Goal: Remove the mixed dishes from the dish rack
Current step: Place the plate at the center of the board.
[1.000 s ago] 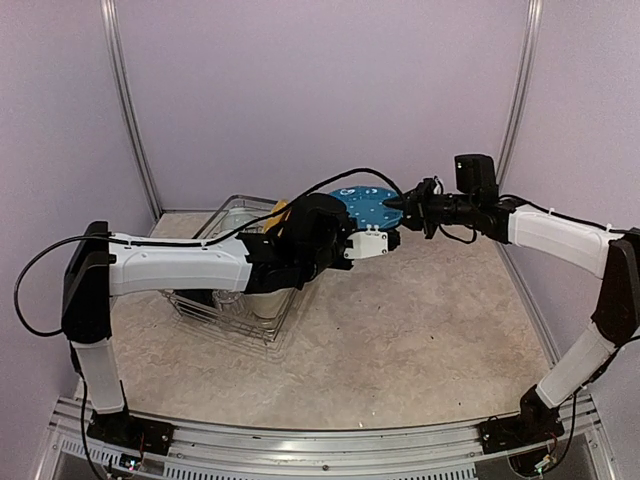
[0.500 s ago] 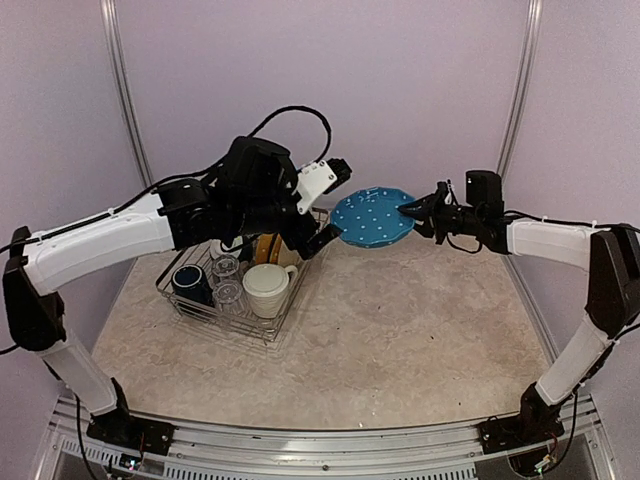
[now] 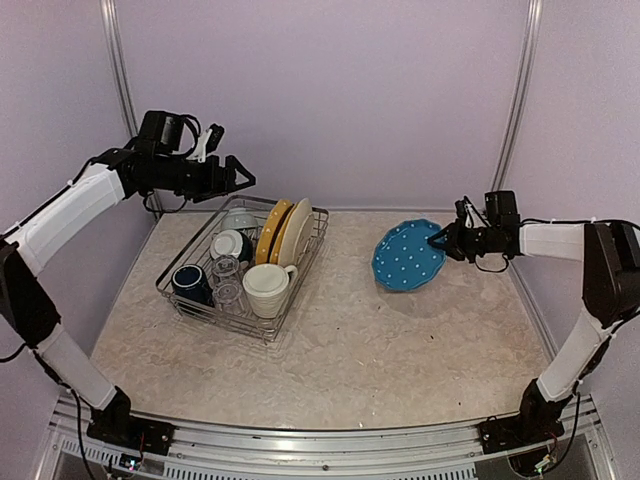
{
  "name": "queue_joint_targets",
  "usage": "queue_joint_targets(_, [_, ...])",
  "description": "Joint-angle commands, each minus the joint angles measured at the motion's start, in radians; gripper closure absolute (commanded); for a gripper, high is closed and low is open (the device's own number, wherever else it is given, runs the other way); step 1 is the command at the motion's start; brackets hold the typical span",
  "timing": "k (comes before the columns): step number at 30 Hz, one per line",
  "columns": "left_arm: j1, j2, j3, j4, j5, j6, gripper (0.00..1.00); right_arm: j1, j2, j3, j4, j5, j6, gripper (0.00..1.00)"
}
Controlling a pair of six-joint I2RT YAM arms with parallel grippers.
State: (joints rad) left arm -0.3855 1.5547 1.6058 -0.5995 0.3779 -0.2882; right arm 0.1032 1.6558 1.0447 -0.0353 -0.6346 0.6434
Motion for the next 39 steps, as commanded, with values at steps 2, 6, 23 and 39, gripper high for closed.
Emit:
queue_joint_targets(2, [0.032,0.111,-0.012,0.02,0.055,-0.042,0.13,-0.004,0.057,0.007,-0.019,-0.076,-0.152,1.0])
queue_joint_targets(6, [0.03,0.197,0.004,0.068,0.032,-0.016,0.19,-0.003,0.098,-0.007,0.005,-0.092,-0.165,1.0])
queue_joint_targets(23, [-0.056,0.333,-0.056,0.201,-0.094,0.033,0.34,0.004,0.155,0.008,-0.039,0.042,-0.232,0.42])
queue_joint_targets(39, [-0.108,0.433,0.01,0.199,-0.252,0.09,0.56,0.113,-0.029,0.227,-0.422,0.623,-0.407,0.0])
